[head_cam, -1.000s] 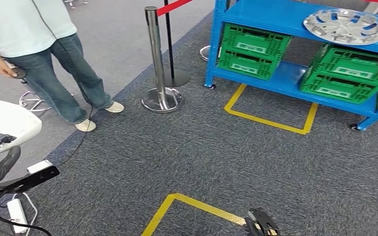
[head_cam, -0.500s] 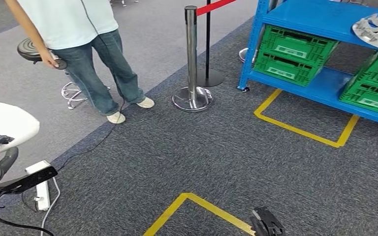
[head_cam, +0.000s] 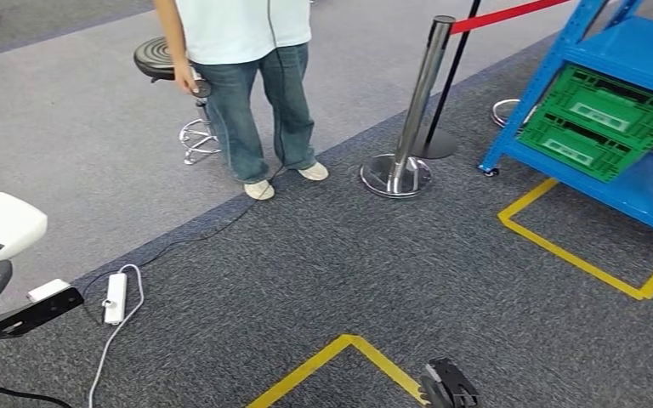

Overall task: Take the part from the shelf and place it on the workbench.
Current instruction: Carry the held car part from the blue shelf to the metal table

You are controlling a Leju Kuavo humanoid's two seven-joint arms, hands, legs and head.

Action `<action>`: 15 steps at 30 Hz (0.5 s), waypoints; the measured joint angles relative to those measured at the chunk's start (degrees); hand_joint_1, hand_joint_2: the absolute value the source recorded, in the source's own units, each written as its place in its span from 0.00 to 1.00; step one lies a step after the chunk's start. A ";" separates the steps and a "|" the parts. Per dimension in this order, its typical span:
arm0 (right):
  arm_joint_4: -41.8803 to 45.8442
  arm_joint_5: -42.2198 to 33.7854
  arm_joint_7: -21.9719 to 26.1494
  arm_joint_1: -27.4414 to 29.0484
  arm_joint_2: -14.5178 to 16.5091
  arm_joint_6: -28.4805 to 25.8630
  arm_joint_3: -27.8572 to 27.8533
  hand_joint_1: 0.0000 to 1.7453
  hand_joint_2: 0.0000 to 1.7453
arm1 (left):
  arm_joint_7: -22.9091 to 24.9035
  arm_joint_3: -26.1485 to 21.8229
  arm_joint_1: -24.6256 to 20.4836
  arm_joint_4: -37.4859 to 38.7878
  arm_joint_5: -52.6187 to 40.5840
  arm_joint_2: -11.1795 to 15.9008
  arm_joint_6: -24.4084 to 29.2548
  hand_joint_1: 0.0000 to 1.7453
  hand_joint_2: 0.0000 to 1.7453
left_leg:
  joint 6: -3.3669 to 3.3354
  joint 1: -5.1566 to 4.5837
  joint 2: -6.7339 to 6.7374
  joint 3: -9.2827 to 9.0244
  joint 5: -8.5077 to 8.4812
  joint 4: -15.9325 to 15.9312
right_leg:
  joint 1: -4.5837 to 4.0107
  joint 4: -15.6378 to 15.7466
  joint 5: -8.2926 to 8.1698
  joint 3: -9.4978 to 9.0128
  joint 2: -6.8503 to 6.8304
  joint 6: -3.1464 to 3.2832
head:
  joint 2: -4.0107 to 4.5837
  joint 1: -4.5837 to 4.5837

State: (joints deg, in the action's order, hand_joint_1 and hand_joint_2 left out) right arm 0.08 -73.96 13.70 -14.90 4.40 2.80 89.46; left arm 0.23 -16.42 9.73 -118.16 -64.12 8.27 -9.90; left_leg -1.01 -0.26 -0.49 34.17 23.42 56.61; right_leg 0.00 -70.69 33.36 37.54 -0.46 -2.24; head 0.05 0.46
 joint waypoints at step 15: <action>0.13 -0.03 -0.53 -0.10 0.05 -0.10 0.00 0.00 0.00 | -1.04 -3.73 0.08 0.00 1.96 -0.37 -0.20 0.91 1.00 | 3.10 0.56 -0.90 5.47 4.75 9.74 | 0.47 12.22 -7.19 -5.24 1.09 1.98 | 0.01 0.36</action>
State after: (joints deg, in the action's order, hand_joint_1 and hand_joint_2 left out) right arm 0.21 -73.99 13.17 -15.00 4.46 2.70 89.46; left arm -0.81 -20.15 9.80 -118.16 -62.16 7.91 -10.10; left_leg 2.09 0.30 -1.39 39.65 28.17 66.35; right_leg 0.47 -58.47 26.17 32.30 0.63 -0.27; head 0.06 0.82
